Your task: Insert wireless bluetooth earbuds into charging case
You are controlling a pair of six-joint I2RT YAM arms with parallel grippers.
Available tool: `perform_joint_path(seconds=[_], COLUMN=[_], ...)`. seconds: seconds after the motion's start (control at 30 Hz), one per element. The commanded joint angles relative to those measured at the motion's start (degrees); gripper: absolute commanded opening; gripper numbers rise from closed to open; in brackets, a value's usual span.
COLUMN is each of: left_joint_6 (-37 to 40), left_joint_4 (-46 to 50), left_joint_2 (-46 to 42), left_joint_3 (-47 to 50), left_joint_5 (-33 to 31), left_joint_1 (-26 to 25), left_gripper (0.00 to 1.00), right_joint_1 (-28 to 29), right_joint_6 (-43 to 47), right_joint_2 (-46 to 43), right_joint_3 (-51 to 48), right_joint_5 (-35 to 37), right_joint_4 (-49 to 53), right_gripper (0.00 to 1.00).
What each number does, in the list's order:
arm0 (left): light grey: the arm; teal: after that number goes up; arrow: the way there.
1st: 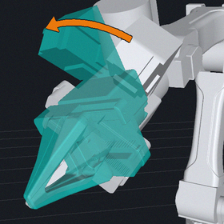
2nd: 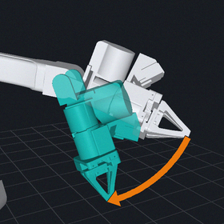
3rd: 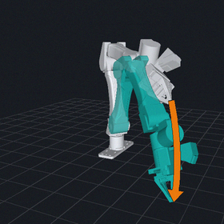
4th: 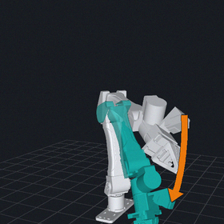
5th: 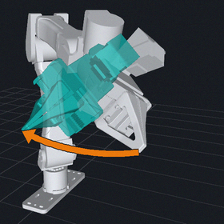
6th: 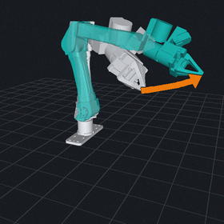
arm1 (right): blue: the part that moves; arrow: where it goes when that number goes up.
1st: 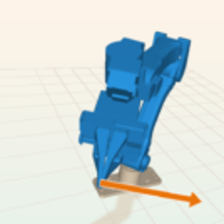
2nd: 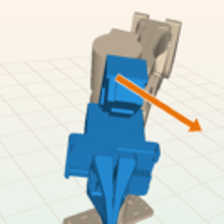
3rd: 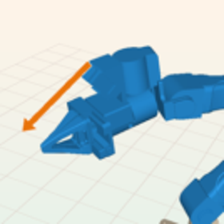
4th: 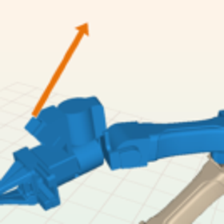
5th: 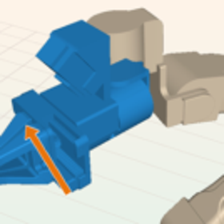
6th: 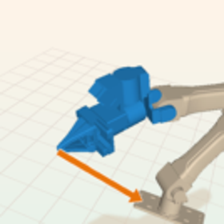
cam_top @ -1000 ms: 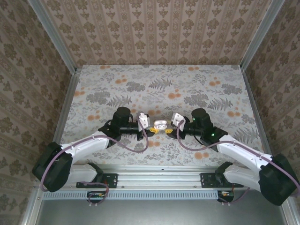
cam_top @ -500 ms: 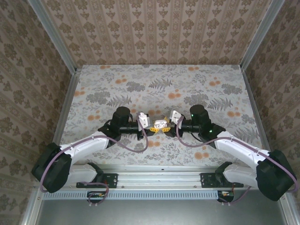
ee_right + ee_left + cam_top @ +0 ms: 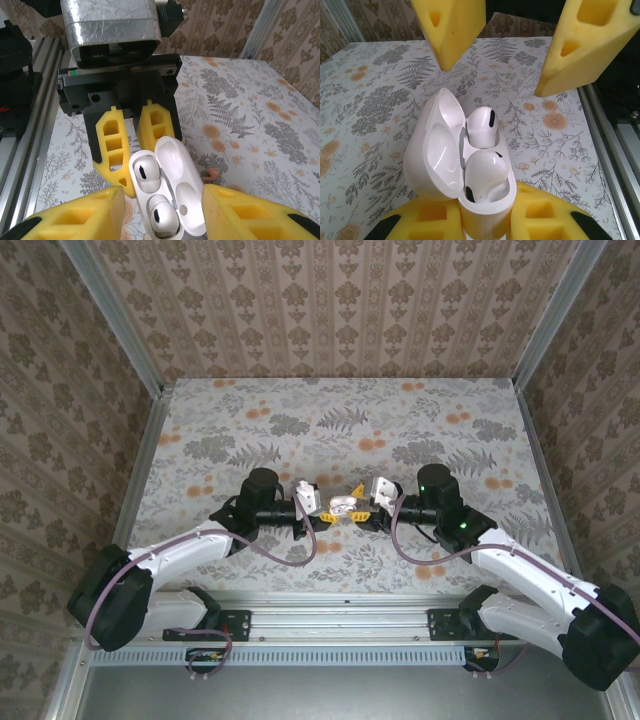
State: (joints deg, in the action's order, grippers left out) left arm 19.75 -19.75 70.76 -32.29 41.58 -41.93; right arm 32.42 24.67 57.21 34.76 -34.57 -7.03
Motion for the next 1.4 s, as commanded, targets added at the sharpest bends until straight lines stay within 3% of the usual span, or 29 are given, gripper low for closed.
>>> perform_joint_path(seconds=[0.0, 0.17, 0.4, 0.97, 1.37], left_joint_6=[-0.2, -0.2, -0.3, 0.0, 0.0], left_joint_4=[-1.1, -0.9, -1.0, -0.9, -0.7], left_joint_2=[-0.2, -0.5, -0.4, -1.2, -1.4], left_joint_3=[-1.1, -1.0, -1.2, -1.2, -1.3], left_joint_5=[1.0, 1.0, 1.3, 1.0, 0.5], left_joint_1=[-0.2, -0.2, -0.4, -0.9, -1.0], left_gripper=[0.15, 0.15, 0.15, 0.15, 0.15], right_joint_1=[-0.1, -1.0, -1.1, -1.1, -0.4], right_joint_6=[-1.5, -5.3, -4.6, -4.9, -4.3], right_joint_2=[-1.5, -4.4, -6.4, 5.9, 7.0], right_joint_3=[-1.2, -3.8, -6.1, -3.1, -0.1], right_joint_5=[1.8, 5.6, 3.7, 0.5, -3.7], right_joint_4=[-1.2, -2.9, -0.3, -5.5, -7.0], right_gripper=[0.48, 0.53, 0.55, 0.56, 0.53])
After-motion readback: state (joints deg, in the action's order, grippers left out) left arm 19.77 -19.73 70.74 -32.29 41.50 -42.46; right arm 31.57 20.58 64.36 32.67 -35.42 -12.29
